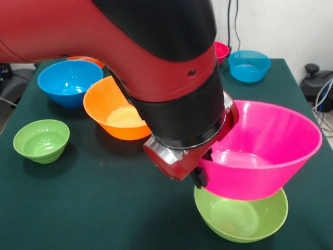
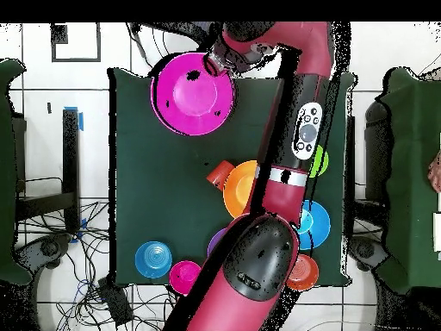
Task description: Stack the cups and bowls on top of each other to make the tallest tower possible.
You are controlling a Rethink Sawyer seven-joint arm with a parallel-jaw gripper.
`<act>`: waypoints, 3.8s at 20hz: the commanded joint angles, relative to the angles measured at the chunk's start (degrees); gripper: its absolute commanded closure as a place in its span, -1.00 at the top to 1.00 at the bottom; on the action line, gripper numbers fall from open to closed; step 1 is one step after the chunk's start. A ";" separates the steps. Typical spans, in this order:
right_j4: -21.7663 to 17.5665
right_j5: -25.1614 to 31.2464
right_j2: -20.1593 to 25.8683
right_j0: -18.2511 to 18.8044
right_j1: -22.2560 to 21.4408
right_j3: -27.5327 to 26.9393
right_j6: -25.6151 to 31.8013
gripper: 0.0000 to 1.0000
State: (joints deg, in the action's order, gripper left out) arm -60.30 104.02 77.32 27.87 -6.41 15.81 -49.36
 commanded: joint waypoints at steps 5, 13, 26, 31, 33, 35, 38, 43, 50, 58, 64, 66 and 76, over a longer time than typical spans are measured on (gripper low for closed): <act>-18.24 1.82 10.20 -0.43 -2.12 -4.01 21.46 -1.00; -24.26 4.32 14.98 -0.34 -2.60 -4.26 17.56 -1.00; -33.37 11.32 18.91 -0.89 -2.23 -4.50 9.84 -1.00; -36.26 12.67 20.24 -1.11 -1.45 -4.48 9.68 -1.00; -37.17 14.12 20.40 -0.93 -0.70 -4.34 9.42 -1.00; -37.21 13.91 19.78 -0.45 -0.05 -3.74 10.16 -1.00; -38.02 14.79 20.09 0.58 1.15 -3.86 10.72 -1.00; -42.83 14.48 25.53 1.46 3.07 -6.01 12.32 -1.00; -52.40 13.26 35.17 3.10 6.19 -8.16 16.87 -1.00; -60.95 13.36 44.34 5.33 9.96 -9.59 17.64 -1.00; -66.88 20.77 51.86 6.45 12.10 -10.99 11.20 -1.00; -68.47 22.25 53.28 6.85 12.42 -11.09 11.27 -1.00; -74.41 28.38 58.11 7.98 13.84 -11.25 7.33 -1.00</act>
State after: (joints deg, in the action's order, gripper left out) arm -128.33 125.52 133.55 35.56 7.39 12.38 -47.66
